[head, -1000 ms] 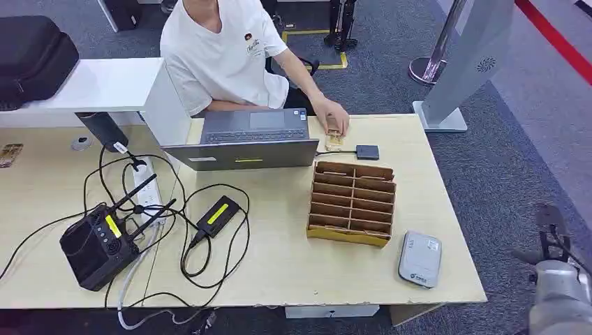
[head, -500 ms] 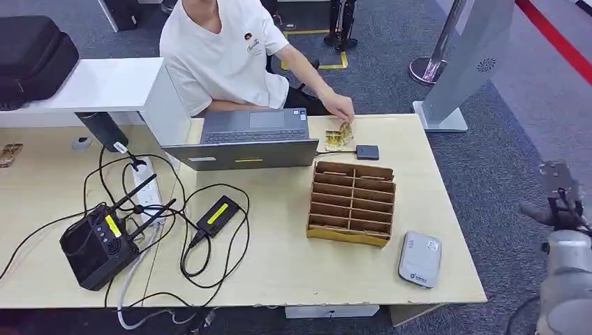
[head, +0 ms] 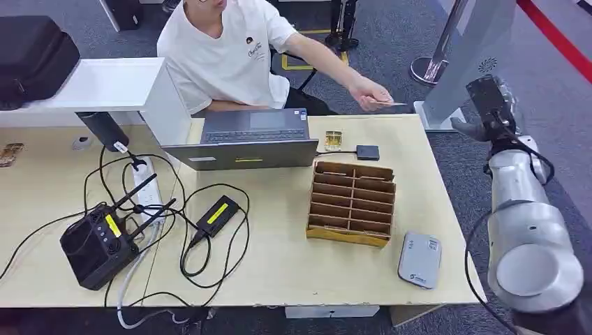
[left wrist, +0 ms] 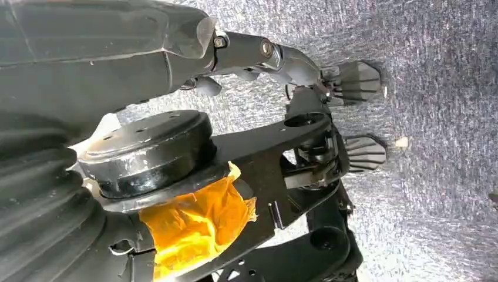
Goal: Pass the card to the sensor for recognition and then transmit it.
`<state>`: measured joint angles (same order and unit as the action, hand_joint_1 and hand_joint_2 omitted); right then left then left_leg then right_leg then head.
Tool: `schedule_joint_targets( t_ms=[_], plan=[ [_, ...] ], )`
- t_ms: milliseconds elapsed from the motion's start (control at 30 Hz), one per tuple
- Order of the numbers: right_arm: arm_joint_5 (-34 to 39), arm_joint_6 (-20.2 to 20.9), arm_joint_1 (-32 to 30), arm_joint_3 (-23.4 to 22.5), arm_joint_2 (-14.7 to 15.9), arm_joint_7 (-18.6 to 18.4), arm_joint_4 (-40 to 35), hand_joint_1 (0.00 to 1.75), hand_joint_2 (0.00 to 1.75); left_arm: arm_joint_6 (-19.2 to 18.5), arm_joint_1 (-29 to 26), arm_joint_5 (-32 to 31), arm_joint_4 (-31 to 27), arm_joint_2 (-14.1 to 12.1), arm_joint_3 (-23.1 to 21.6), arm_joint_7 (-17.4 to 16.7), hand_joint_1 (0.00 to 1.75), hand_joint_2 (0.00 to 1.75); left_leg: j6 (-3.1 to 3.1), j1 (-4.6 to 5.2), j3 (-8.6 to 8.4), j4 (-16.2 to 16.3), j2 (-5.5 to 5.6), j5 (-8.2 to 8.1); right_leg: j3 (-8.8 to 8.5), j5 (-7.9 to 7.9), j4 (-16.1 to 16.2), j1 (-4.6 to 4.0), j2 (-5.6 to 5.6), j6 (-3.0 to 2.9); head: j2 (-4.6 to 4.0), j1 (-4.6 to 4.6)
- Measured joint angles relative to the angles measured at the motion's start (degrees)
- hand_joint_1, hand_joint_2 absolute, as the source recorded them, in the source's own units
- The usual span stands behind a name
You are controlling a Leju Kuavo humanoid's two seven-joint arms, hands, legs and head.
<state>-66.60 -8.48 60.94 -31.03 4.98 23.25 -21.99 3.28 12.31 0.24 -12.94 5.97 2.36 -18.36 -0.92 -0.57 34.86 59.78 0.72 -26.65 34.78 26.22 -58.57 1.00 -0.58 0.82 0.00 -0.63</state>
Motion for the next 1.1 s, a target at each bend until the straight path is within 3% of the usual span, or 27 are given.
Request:
schedule_joint_targets(
  t_ms=[200,467,500,533,700,933,1100],
  plan=[
    [5.7,1.6,0.5,4.8,-3.6,2.5,-2.5,0.0,1.75,0.0,0.1,-1.1,0.0,0.2,0.0,0.0,0.0,1.75,0.0,0.01,0.07,0.0,-0.02,0.0,0.02,0.0,0.0,0.0,0.01,0.0,0.0,0.0],
    [12.5,5.2,-0.1,16.9,-9.1,2.2,-6.7,0.0,1.75,0.4,0.7,-2.3,0.0,0.8,0.0,0.0,0.0,1.75,0.0,0.0,0.05,0.0,-0.03,0.0,0.06,0.0,0.0,-0.01,-0.01,0.0,0.0,0.0],
    [12.9,5.3,-0.3,18.2,-9.7,2.1,-7.2,0.54,1.75,0.4,0.7,-2.3,0.0,0.8,0.0,0.0,0.0,1.75,0.0,-0.01,0.05,0.0,-0.01,0.0,0.06,0.0,0.0,-0.01,0.01,0.0,0.0,0.0],
    [13.2,5.3,-0.6,19.2,-10.0,2.1,-7.5,1.75,1.75,0.4,0.7,-2.3,0.0,0.9,0.0,0.0,0.0,1.75,-0.01,-0.01,0.07,0.0,0.04,0.0,0.06,0.0,0.0,-0.02,0.06,0.0,0.0,0.0],
    [18.3,5.4,-2.4,23.8,-10.6,1.8,-9.3,1.75,1.75,0.6,0.6,-2.3,0.0,1.0,0.0,1.4,0.0,1.75,-0.01,0.0,0.09,0.0,0.03,0.0,0.06,0.0,0.0,-0.02,0.06,0.0,0.0,0.0],
    [27.1,5.1,-5.5,30.2,-9.0,0.3,-12.8,1.75,1.75,3.9,0.6,-5.1,0.0,1.3,0.0,8.0,0.0,1.75,0.0,0.01,0.12,0.0,0.07,0.0,0.06,0.0,0.1,0.0,0.09,0.01,0.0,0.02],
    [31.0,5.3,-7.0,33.7,-7.1,-0.1,-14.8,1.75,1.75,1.5,0.5,-3.5,0.0,1.3,0.0,10.0,0.0,1.75,0.0,0.01,0.13,0.0,0.06,0.0,0.06,0.0,0.1,0.0,0.09,0.01,0.0,0.0]
  ],
)
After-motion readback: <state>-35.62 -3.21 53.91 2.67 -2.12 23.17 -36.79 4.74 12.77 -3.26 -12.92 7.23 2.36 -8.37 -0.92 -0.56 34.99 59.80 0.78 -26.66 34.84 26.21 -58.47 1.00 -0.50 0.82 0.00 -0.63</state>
